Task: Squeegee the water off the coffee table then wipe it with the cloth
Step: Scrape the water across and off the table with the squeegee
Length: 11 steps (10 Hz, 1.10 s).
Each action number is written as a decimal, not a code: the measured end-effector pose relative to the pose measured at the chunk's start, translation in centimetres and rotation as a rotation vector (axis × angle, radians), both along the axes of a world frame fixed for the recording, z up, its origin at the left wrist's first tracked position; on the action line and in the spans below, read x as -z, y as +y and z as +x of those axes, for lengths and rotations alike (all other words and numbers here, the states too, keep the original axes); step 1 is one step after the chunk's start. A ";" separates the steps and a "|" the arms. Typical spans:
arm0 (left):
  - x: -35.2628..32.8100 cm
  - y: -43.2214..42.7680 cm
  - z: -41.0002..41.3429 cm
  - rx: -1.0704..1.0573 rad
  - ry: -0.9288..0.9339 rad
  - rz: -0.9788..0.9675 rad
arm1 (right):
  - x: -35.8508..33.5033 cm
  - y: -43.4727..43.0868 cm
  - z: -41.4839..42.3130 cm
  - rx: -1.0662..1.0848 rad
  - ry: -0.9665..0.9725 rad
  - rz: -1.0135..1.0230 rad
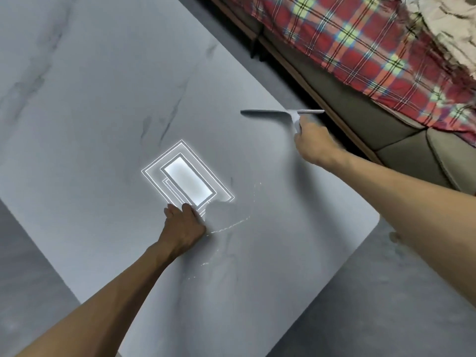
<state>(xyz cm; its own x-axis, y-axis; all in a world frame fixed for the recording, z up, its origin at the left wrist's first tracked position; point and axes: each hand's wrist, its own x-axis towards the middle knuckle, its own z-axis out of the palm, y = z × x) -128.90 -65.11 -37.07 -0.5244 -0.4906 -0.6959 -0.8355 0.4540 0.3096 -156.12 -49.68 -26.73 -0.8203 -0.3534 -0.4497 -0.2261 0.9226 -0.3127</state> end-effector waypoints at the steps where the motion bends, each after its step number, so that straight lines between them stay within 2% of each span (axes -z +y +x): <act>1: 0.1 -0.1 -1.0 -0.034 -0.065 0.022 | 0.3 1.2 4.0 -0.063 -0.050 0.135; 3: 0.1 -0.1 -0.5 -0.034 -0.093 0.110 | -2.5 8.4 12.8 -0.279 -0.154 0.257; 4: -0.2 -0.2 -0.6 -0.039 -0.077 0.123 | -3.6 9.5 11.4 -0.329 -0.153 0.292; 5: -0.3 -0.1 -0.6 -0.034 -0.064 0.126 | -4.1 8.3 7.4 -0.330 -0.045 0.233; 6: -0.1 -0.1 -0.5 -0.033 -0.063 0.129 | -3.3 6.0 3.5 -0.224 0.042 0.190; 7: 0.1 -0.3 -0.3 -0.002 -0.064 0.143 | -1.7 3.5 2.3 -0.086 0.031 0.186; 8: 0.3 -0.4 0.0 0.017 -0.068 0.147 | -0.8 3.7 5.1 -0.085 0.015 0.210; 9: 0.4 -0.2 0.7 0.020 -0.038 0.136 | -0.7 5.6 11.4 -0.107 -0.047 0.248; 11: -1.2 1.1 3.9 0.001 0.123 0.023 | -3.4 8.2 17.7 -0.143 -0.243 0.270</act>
<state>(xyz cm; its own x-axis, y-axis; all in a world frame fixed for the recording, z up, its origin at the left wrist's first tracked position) -125.02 -64.02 -35.88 -0.6071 -0.4752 -0.6369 -0.7901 0.4463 0.4202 -138.45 -41.51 -23.30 -0.6290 -0.2993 -0.7175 -0.3078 0.9434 -0.1238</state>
